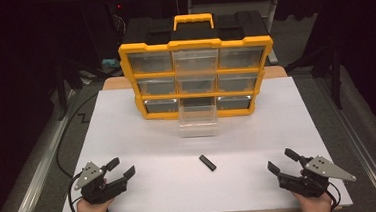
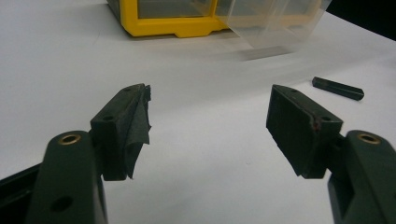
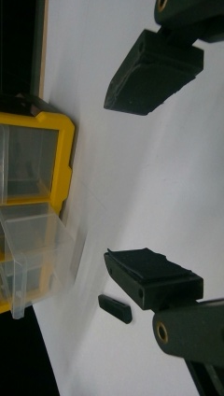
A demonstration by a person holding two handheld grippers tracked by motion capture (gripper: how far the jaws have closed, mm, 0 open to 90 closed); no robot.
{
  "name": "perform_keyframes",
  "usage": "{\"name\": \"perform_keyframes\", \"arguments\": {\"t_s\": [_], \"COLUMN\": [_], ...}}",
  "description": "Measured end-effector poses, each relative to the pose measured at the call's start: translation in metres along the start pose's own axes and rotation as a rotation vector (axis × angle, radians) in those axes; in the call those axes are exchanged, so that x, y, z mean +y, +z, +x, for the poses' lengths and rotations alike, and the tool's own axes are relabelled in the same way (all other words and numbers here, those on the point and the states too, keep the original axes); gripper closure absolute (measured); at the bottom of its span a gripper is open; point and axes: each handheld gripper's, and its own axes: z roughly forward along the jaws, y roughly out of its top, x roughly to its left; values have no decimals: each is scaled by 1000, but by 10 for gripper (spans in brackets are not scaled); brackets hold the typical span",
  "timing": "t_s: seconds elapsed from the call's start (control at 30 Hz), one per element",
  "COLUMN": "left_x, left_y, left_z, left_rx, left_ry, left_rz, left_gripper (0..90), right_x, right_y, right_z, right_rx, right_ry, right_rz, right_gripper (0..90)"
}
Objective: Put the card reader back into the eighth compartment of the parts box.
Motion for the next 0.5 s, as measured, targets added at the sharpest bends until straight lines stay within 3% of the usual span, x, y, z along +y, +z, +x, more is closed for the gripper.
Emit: {"name": "perform_keyframes", "arguments": {"t_s": [0.5], "left_x": [1], "left_y": [1], "left_z": [0], "left_rx": [-4], "left_ry": [3], "left_rz": [6], "left_gripper": [308], "right_x": [3], "right_y": [18], "right_z": [20], "right_rx": [82], "right_ry": [-40], "right_rz": [15], "right_gripper": [244]}}
